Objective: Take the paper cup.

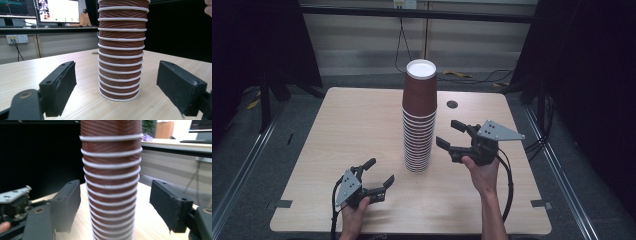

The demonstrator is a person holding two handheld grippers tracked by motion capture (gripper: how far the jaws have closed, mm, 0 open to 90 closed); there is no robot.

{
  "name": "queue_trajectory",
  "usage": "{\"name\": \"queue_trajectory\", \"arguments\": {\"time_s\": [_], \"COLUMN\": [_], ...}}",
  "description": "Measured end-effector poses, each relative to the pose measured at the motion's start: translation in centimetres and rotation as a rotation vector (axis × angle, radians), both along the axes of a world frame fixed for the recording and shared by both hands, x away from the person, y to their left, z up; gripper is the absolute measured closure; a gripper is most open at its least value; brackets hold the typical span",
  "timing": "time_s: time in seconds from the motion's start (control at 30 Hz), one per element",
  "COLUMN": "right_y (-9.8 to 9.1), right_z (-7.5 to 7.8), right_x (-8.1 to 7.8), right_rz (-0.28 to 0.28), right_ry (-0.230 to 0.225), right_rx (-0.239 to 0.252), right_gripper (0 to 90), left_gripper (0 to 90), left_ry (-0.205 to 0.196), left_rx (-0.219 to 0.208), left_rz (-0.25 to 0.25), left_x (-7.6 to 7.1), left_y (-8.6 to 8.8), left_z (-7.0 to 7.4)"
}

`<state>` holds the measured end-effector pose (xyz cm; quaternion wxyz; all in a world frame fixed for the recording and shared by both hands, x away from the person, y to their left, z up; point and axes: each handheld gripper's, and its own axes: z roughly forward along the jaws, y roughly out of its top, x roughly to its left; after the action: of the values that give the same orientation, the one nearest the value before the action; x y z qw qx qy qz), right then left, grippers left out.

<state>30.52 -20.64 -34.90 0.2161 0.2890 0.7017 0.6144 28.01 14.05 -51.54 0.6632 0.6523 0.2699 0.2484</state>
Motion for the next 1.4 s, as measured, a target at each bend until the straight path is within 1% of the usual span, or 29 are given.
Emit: {"name": "queue_trajectory", "arguments": {"time_s": [0.07, 0.17, 0.2, 0.27, 0.37, 0.4, 0.47, 0.5, 0.53, 0.6, 0.67, 0.73, 0.77, 0.87, 0.9, 0.93, 1.0, 1.03, 1.07, 1.1, 1.13, 1.2, 1.3, 1.4], "right_y": [0.0, 0.1, 0.1, 0.0, 0.2, 0.2, 0.4, 0.5, 0.8, 0.9, 1.2, 1.3, 1.5, 1.7, 1.9, 1.9, 1.9, 1.9, 1.9, 1.8, 1.9, 2.0, 2.7, 3.0], "right_z": [0.2, 1.1, 1.6, 1.9, 2.4, 2.5, 2.9, 3.2, 3.7, 3.9, 4.3, 4.9, 5.5, 6.2, 6.8, 6.8, 7.2, 7.5, 7.9, 8.2, 8.9, 9.2, 9.9, 10.2], "right_x": [0.2, 0.6, 0.9, 1.0, 1.4, 1.4, 1.7, 1.7, 1.8, 1.9, 1.9, 2.1, 2.1, 2.3, 2.6, 2.6, 3.1, 3.3, 3.4, 3.6, 4.0, 4.3, 5.0, 5.2], "right_rz": [0.011, 0.026, 0.03, 0.03, 0.039, 0.037, 0.051, 0.046, 0.05, 0.06, 0.064, 0.085, 0.093, 0.102, 0.093, 0.093, 0.102, 0.098, 0.108, 0.129, 0.134, 0.135, 0.148, 0.151], "right_ry": [0.002, 0.003, 0.006, 0.007, 0.007, 0.005, 0.009, 0.006, 0.005, 0.007, 0.001, -0.006, -0.016, -0.021, -0.032, -0.032, -0.028, -0.031, -0.027, -0.024, -0.007, -0.002, 0.015, 0.015], "right_rx": [0.0, 0.003, 0.007, 0.009, 0.029, 0.025, 0.022, 0.01, 0.007, 0.009, -0.005, 0.013, 0.013, 0.005, 0.001, 0.001, 0.006, -0.002, -0.007, 0.006, -0.003, -0.01, -0.05, -0.052], "right_gripper": [24.5, 24.1, 24.7, 26.2, 25.4, 26.1, 26.2, 26.3, 26.4, 26.5, 26.7, 26.8, 26.8, 26.5, 25.8, 25.8, 23.9, 24.6, 25.0, 23.3, 17.6, 17.6, 15.3, 15.2], "left_gripper": [15.8, 15.8, 15.7, 15.8, 15.8, 15.7, 15.8, 15.7, 15.7, 15.7, 15.7, 15.7, 15.7, 15.7, 15.7, 15.7, 15.7, 15.7, 15.7, 15.7, 15.7, 15.7, 15.7, 15.7], "left_ry": [-0.001, 0.0, 0.0, 0.0, 0.0, -0.001, 0.0, -0.001, 0.0, -0.001, 0.0, 0.0, 0.0, 0.0, 0.0, 0.0, 0.0, 0.0, 0.0, 0.0, 0.0, 0.0, 0.0, 0.0], "left_rx": [-0.001, 0.0, -0.001, 0.0, 0.0, -0.001, 0.0, -0.001, 0.0, 0.0, 0.0, 0.0, 0.0, -0.002, -0.002, -0.001, -0.002, -0.001, -0.001, -0.001, -0.001, -0.001, -0.002, -0.001], "left_rz": [-0.001, 0.0, -0.001, 0.0, 0.0, -0.001, 0.0, -0.001, 0.0, -0.001, -0.001, -0.002, -0.003, -0.003, -0.004, -0.004, -0.004, -0.004, -0.004, -0.004, -0.005, -0.005, -0.005, -0.006], "left_x": [0.0, 0.0, 0.0, 0.0, 0.0, 0.0, 0.0, 0.0, 0.0, 0.0, 0.0, 0.0, 0.0, 0.0, 0.0, 0.0, 0.0, 0.0, 0.0, 0.0, 0.0, 0.0, 0.0, 0.0], "left_y": [0.0, 0.0, 0.0, 0.0, 0.0, 0.0, 0.0, 0.0, 0.0, 0.0, 0.0, 0.0, 0.0, 0.0, 0.0, 0.0, 0.0, 0.0, 0.0, 0.0, 0.0, 0.0, 0.0, 0.0], "left_z": [0.0, 0.0, 0.0, 0.0, 0.0, 0.0, 0.0, 0.0, 0.0, 0.0, 0.0, 0.0, 0.0, 0.0, 0.0, 0.0, 0.0, 0.0, 0.0, 0.0, 0.0, 0.0, 0.0, 0.0]}}
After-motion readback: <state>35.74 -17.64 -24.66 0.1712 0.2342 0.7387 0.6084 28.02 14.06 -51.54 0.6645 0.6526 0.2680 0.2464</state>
